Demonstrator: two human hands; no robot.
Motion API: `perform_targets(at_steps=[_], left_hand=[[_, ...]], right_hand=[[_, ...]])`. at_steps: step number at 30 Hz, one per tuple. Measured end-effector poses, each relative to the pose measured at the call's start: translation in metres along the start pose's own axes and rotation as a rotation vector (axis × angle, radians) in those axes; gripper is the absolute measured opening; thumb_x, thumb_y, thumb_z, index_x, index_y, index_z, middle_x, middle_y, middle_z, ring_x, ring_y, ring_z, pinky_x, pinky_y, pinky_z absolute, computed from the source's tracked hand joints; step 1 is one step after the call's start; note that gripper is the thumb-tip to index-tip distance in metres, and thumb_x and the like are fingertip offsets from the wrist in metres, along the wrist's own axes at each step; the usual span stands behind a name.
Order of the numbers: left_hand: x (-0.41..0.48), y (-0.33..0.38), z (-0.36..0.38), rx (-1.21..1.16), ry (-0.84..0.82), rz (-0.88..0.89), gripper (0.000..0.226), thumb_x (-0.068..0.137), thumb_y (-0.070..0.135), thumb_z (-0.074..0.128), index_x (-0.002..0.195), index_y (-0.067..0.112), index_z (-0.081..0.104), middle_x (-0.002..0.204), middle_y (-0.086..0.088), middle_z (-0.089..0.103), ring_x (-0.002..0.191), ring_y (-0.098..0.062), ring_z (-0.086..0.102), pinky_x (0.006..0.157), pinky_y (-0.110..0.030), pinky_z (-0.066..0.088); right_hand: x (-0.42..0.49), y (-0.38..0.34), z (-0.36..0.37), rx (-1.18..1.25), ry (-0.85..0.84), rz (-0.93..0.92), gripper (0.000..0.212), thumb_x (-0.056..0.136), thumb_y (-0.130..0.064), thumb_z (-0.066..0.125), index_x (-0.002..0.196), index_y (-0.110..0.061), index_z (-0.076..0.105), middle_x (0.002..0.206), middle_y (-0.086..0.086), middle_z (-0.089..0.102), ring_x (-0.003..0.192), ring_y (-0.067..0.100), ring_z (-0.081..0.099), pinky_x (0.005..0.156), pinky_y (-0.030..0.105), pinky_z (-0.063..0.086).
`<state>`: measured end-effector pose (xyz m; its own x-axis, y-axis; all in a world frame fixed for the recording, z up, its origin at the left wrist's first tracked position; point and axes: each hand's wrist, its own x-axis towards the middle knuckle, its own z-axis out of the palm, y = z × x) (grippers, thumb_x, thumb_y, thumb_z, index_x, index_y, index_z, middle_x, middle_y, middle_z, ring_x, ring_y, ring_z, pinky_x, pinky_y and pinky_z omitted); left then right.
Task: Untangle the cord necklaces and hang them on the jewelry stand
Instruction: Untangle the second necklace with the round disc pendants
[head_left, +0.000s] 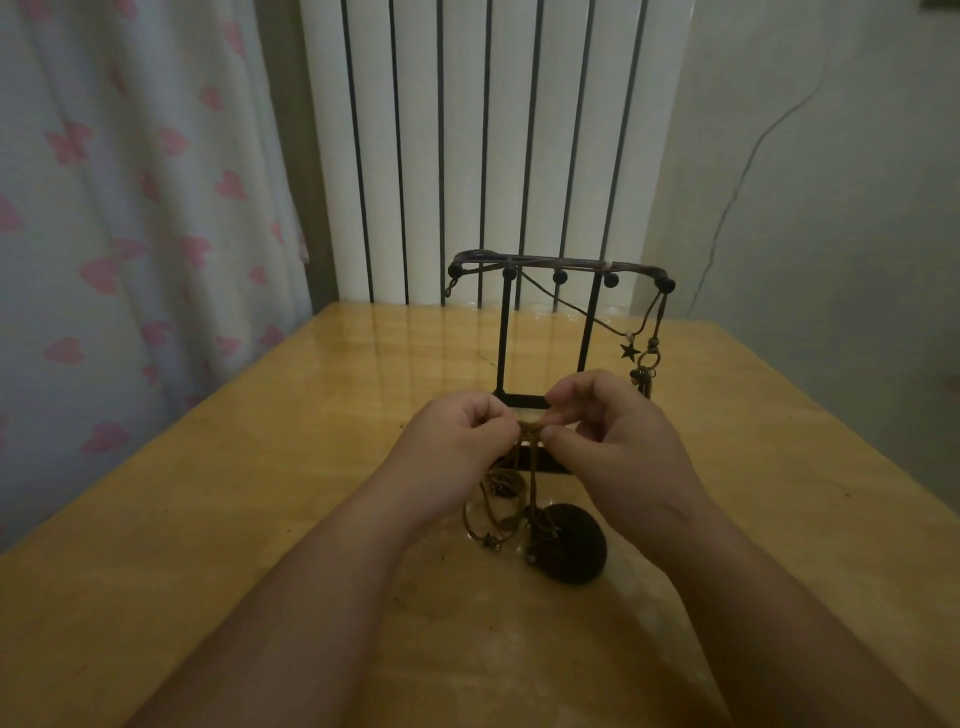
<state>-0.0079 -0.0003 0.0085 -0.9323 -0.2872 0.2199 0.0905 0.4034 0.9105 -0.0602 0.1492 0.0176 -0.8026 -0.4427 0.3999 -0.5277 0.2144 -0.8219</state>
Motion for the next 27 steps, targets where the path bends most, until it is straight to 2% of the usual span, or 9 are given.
perform_targets(at_steps=[3,7,9,11,15,17,21,24,27], left_hand=[[0.001,0.000,0.001,-0.067,0.009,-0.056,0.026,0.093,0.022,0.054,0.069,0.027,0.063,0.061,0.012,0.055,0.065,-0.011,0.050,0.064,-0.031,0.040],[0.001,0.000,0.003,-0.132,-0.031,-0.126,0.032,0.093,0.022,0.051,0.061,0.026,0.058,0.064,0.005,0.051,0.069,-0.019,0.046,0.068,-0.040,0.039],[0.002,-0.001,0.003,-0.138,-0.006,-0.155,0.026,0.091,0.022,0.049,0.066,0.022,0.057,0.067,0.001,0.051,0.071,-0.022,0.045,0.069,-0.041,0.039],[0.004,-0.003,0.001,-0.180,0.068,-0.201,0.020,0.087,0.022,0.048,0.072,0.016,0.059,0.072,-0.003,0.052,0.072,-0.023,0.045,0.067,-0.040,0.039],[0.006,-0.004,-0.001,-0.505,0.135,-0.269,0.017,0.094,0.011,0.048,0.086,0.008,0.063,0.080,-0.008,0.060,0.068,-0.017,0.052,0.057,-0.029,0.042],[0.007,-0.003,0.000,-0.676,0.143,-0.270,0.015,0.094,0.008,0.048,0.087,0.007,0.061,0.078,-0.008,0.060,0.062,-0.014,0.053,0.052,-0.026,0.041],[0.008,-0.004,-0.001,-0.891,0.098,-0.322,0.011,0.092,0.010,0.043,0.086,0.010,0.053,0.067,-0.003,0.058,0.053,-0.011,0.049,0.043,-0.023,0.037],[0.008,-0.003,-0.002,-0.893,0.080,-0.320,0.010,0.092,0.013,0.042,0.091,0.010,0.052,0.070,-0.004,0.061,0.054,-0.012,0.051,0.042,-0.023,0.037],[0.006,0.000,0.000,-0.766,0.082,-0.310,0.013,0.094,0.014,0.043,0.090,0.010,0.055,0.074,-0.006,0.067,0.057,-0.014,0.053,0.045,-0.024,0.037]], right_hand=[[-0.001,-0.001,-0.001,0.302,-0.027,0.141,0.028,0.090,0.000,0.055,0.102,-0.024,0.061,0.085,-0.005,0.066,0.069,0.011,0.062,0.059,0.022,0.050],[0.006,0.002,0.000,0.585,-0.154,0.326,0.032,0.084,0.008,0.041,0.096,-0.015,0.061,0.064,-0.001,0.051,0.056,0.015,0.038,0.053,0.029,0.030],[0.010,0.002,-0.001,0.594,-0.173,0.395,0.032,0.083,0.009,0.036,0.088,-0.013,0.059,0.057,-0.002,0.043,0.052,0.014,0.032,0.051,0.029,0.026],[0.009,0.001,-0.006,0.582,-0.162,0.351,0.027,0.083,0.006,0.041,0.084,-0.014,0.059,0.059,-0.002,0.045,0.050,0.012,0.036,0.048,0.026,0.028],[-0.001,-0.002,-0.008,0.252,-0.083,0.255,0.013,0.087,-0.002,0.059,0.087,-0.014,0.064,0.079,0.002,0.064,0.063,0.007,0.057,0.055,0.020,0.040],[0.001,0.000,-0.003,0.158,-0.057,0.250,0.008,0.089,-0.012,0.064,0.084,-0.016,0.069,0.073,-0.005,0.067,0.065,0.003,0.059,0.058,0.020,0.039],[0.009,0.005,-0.002,0.186,-0.018,0.341,0.019,0.093,-0.009,0.050,0.075,-0.010,0.058,0.061,-0.002,0.049,0.049,0.007,0.045,0.049,0.022,0.033],[0.011,0.007,-0.005,0.274,-0.051,0.368,0.023,0.090,-0.008,0.045,0.068,-0.012,0.050,0.050,-0.004,0.039,0.038,0.006,0.033,0.047,0.029,0.026],[0.012,0.005,-0.002,0.301,-0.065,0.434,0.023,0.092,-0.010,0.048,0.070,-0.012,0.052,0.048,-0.007,0.040,0.045,0.011,0.032,0.050,0.029,0.025]])
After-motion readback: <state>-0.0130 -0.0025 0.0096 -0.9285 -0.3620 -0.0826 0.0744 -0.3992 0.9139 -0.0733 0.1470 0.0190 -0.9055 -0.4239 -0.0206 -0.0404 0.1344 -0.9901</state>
